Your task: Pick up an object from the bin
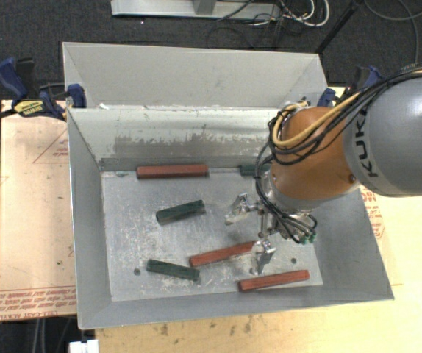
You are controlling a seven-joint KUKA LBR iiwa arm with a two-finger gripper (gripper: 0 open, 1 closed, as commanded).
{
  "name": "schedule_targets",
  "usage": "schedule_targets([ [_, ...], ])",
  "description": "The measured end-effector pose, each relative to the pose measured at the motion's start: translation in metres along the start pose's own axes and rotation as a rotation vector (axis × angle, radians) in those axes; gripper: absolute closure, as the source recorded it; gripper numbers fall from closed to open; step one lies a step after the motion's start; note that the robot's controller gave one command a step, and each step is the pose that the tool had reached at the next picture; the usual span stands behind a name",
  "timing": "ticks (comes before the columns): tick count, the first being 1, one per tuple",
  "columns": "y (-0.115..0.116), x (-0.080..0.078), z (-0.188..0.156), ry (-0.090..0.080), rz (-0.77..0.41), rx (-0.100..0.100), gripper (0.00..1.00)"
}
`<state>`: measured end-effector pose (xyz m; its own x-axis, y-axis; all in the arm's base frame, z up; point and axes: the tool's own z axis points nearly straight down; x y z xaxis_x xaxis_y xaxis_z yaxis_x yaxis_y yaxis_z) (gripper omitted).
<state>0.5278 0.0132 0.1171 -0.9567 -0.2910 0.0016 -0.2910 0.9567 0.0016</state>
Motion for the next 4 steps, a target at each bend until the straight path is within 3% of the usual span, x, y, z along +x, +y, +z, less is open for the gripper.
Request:
schedule_targets([
  [1, 0.002, 0.01, 0.008, -0.002, 0.253, 0.0, 0.0],
  [2, 0.008, 0.008, 0.034, -0.007, 0.097, 0.001, 0.0],
  [3, 0.016, -0.001, 0.039, -0.026, 0.348, 0.004, 1.0],
  [4, 0.016, -0.001, 0.039, -0.026, 0.348, 0.004, 1.0],
])
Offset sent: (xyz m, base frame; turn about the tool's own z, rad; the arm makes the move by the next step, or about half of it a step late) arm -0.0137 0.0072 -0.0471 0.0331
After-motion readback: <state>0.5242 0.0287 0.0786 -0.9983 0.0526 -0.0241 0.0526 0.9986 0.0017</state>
